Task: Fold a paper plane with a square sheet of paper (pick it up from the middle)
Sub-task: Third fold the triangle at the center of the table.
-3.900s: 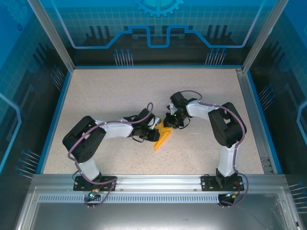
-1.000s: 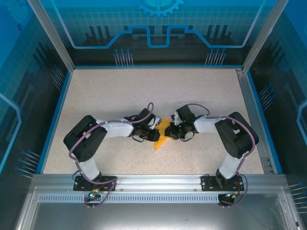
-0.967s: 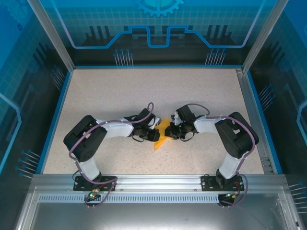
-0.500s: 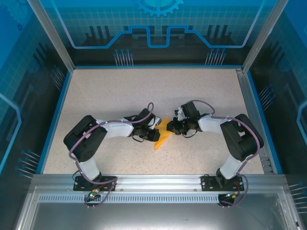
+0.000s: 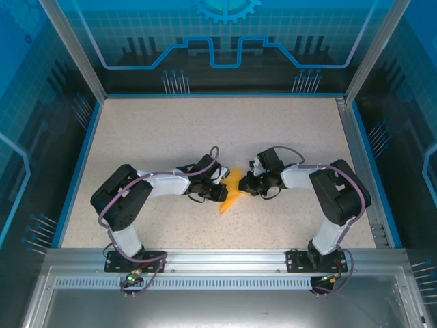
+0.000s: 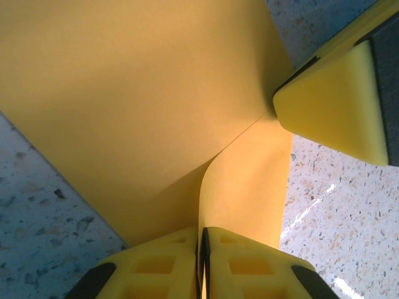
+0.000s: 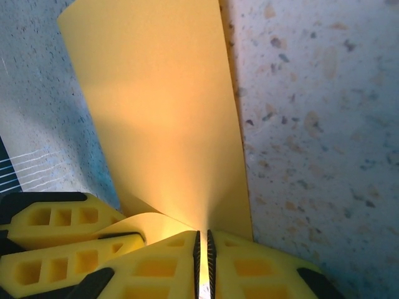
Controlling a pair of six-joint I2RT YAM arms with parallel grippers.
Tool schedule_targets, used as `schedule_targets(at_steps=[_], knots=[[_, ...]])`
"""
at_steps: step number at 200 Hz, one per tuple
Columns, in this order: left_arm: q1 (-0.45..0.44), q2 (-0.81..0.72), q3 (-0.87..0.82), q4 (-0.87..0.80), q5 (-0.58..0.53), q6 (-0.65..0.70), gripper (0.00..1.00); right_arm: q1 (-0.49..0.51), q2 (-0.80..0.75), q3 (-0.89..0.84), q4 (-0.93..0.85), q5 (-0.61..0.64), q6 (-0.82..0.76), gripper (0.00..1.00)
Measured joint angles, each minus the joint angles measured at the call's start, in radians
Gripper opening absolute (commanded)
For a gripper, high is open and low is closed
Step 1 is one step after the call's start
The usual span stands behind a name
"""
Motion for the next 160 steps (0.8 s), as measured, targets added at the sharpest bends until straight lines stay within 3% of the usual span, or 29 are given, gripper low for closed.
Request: schedule_targets(at_steps=[117, 160], knots=[[0.0, 0.0, 0.0, 0.0, 0.0, 0.0, 0.13, -0.027, 0.01, 0.006, -0.02, -0.007, -0.023, 0.14], [0.0, 0.0, 0.0, 0.001, 0.0, 0.0, 0.13, -0.018, -0.068, 0.006, -0.051, -0.014, -0.026, 0.15]])
